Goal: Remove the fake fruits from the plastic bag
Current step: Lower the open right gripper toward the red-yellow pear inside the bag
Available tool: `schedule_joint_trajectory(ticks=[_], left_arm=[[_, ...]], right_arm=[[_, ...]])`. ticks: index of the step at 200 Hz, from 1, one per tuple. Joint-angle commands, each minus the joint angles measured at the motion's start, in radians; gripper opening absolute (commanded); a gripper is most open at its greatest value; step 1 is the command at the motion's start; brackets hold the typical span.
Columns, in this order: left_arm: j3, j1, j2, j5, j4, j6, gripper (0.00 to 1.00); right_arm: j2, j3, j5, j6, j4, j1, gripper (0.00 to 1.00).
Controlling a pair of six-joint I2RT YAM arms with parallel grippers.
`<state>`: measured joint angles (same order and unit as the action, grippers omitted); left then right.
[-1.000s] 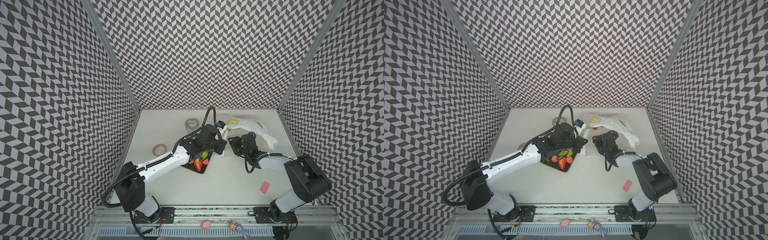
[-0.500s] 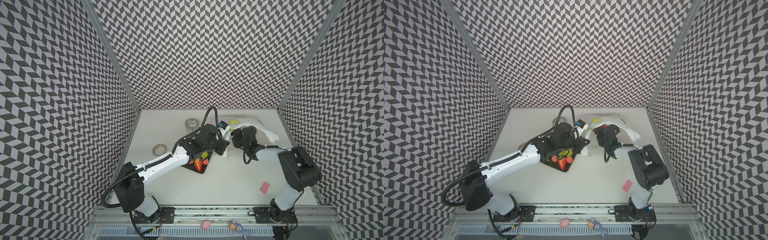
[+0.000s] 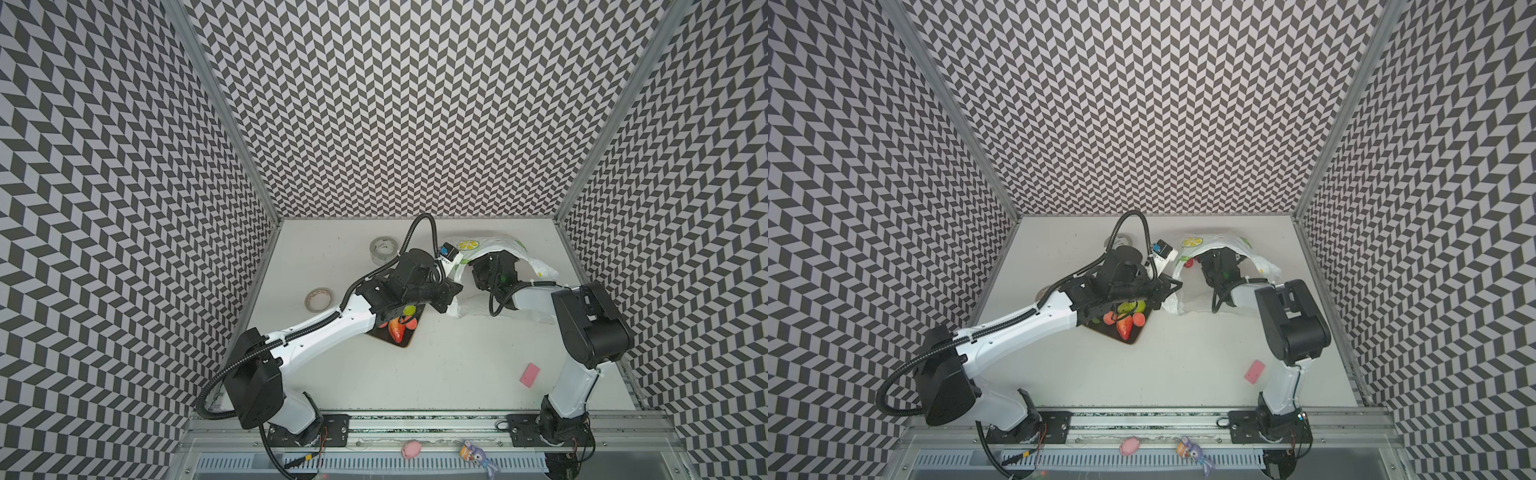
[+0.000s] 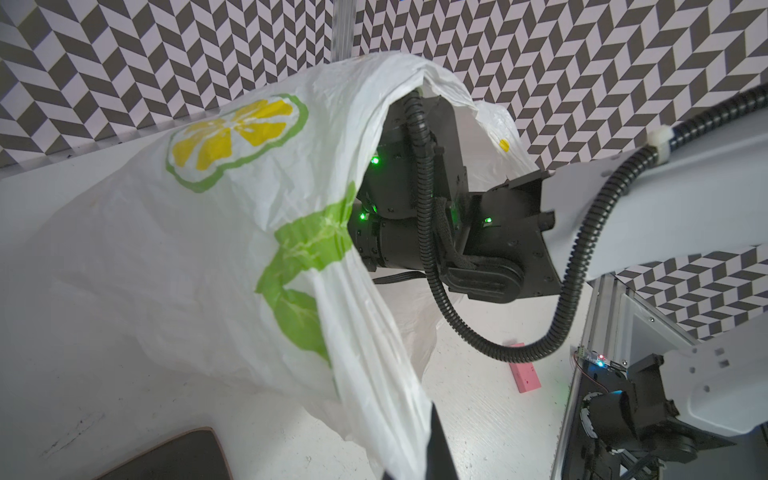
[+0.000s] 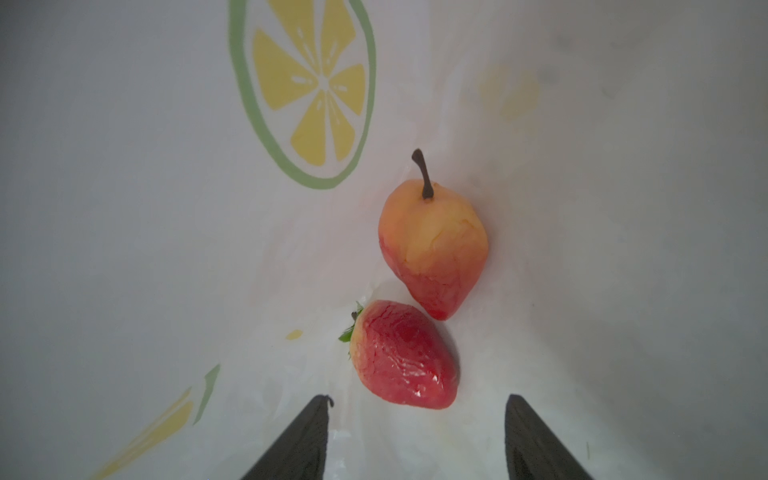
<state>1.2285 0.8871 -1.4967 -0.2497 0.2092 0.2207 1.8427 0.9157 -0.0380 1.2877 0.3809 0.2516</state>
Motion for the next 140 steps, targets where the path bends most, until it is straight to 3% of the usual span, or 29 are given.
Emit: schedule_joint_trajectory(ticks=[1, 42, 140], left_arm=[[-0.013, 0.007, 0.035, -0.018, -0.026, -0.023, 0.0], [-0.019, 0.009, 0.048, -0.031, -0.04, -0.015, 0.0], [-0.014, 0.013, 0.059, -0.047, -0.045, -0.029, 0.0]], right_arm=[[0.038, 0.053, -0.009, -0.048, -0.009, -0.006, 0.66], [0.11, 0.131, -0.029, -0.103, -0.02, -0.01, 0.7], [0.199, 0.249, 0.045, -0.13, -0.178, -0.011, 0.79]])
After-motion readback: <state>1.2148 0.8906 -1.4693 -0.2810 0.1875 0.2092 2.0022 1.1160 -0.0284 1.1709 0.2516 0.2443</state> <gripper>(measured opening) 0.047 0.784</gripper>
